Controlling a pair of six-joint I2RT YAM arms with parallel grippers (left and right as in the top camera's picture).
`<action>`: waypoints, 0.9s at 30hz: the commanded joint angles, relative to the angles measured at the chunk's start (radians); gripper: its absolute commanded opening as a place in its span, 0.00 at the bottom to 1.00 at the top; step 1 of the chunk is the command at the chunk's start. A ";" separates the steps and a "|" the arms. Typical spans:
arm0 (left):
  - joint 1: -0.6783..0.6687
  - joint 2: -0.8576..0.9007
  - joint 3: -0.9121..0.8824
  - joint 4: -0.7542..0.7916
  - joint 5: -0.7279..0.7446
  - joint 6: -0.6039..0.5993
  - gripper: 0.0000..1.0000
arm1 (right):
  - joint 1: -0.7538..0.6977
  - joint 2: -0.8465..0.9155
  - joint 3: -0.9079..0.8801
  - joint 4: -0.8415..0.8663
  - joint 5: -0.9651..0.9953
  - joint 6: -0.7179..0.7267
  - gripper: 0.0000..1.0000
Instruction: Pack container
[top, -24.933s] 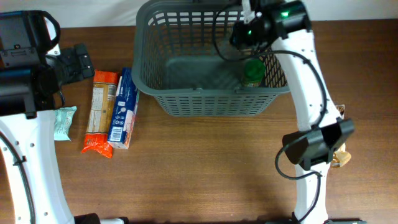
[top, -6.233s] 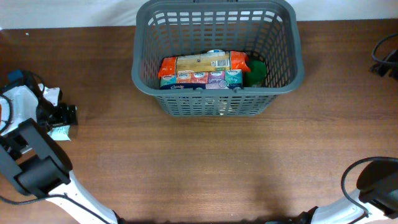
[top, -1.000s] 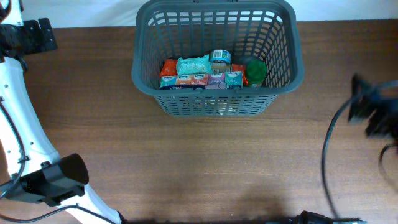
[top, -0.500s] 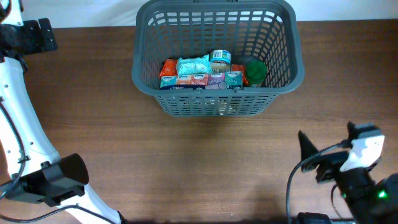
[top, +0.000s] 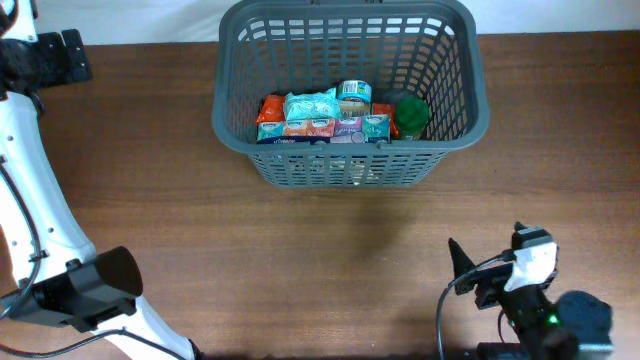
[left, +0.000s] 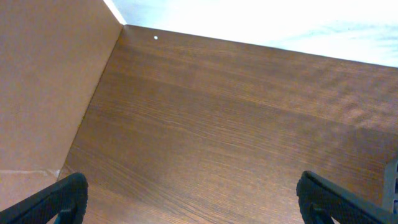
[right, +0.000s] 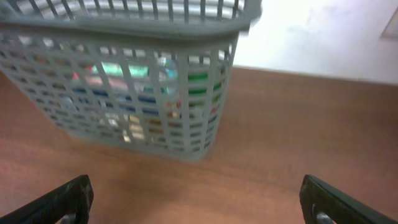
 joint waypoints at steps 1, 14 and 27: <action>0.005 0.002 -0.006 0.002 -0.004 -0.009 0.99 | 0.011 -0.035 -0.075 0.008 0.013 0.003 0.99; 0.005 0.002 -0.006 0.002 -0.004 -0.009 0.99 | 0.011 -0.126 -0.344 0.006 0.012 0.003 0.99; 0.005 0.002 -0.006 0.002 -0.004 -0.009 0.99 | 0.011 -0.148 -0.393 0.008 0.047 0.003 0.99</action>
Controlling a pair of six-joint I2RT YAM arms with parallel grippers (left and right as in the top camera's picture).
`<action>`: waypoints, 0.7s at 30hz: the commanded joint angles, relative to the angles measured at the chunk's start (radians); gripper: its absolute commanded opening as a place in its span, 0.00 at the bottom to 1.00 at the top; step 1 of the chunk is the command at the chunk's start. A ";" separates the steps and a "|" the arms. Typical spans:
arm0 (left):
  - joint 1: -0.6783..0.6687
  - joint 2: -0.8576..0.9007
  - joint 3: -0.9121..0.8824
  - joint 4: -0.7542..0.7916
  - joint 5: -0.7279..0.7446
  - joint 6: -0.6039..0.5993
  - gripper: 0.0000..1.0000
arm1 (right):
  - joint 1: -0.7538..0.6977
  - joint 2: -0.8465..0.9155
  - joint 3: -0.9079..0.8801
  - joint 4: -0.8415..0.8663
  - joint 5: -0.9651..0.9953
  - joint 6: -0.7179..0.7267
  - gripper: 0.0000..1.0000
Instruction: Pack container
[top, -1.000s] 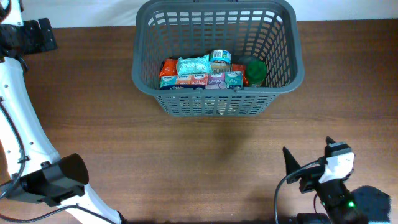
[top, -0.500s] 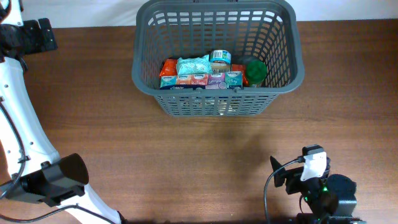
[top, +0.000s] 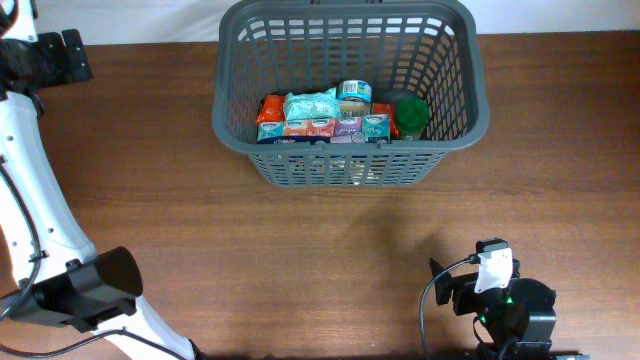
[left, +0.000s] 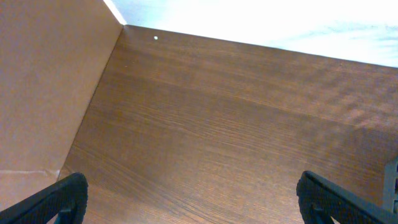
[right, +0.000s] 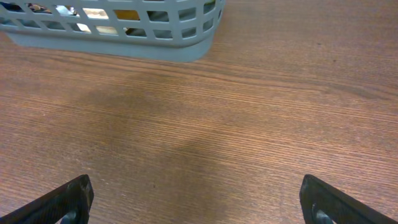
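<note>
A grey slotted basket (top: 352, 40) stands at the back middle of the wooden table; its lower edge (right: 112, 37) shows at the top of the right wrist view. Inside lie several colourful snack packets (top: 320, 120), a small can (top: 354, 93) and a green item (top: 411, 113). My right gripper (right: 202, 202) hangs open over bare wood near the front right, its arm (top: 500, 305) low in the overhead view. My left gripper (left: 193, 199) is open above bare table at the far left, nothing between its fingers.
The left arm's white links (top: 40, 200) run down the left side, with a black joint (top: 90, 285) at the front left. A brown wall or board (left: 43, 87) borders the left wrist view.
The right arm has drawn back toward the front edge and tilted down; its camera now looks at the tabletop with only the basket's base in view. The left arm has not moved.
</note>
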 joint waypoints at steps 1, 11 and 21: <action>0.005 0.002 -0.006 0.002 -0.004 -0.009 0.99 | 0.009 -0.015 -0.006 0.005 0.028 0.003 0.99; 0.005 0.002 -0.006 0.002 -0.004 -0.009 0.99 | 0.009 -0.015 -0.006 0.003 0.034 0.004 0.99; 0.005 0.002 -0.006 0.002 -0.004 -0.009 0.99 | 0.009 -0.014 -0.006 0.003 0.034 0.004 0.99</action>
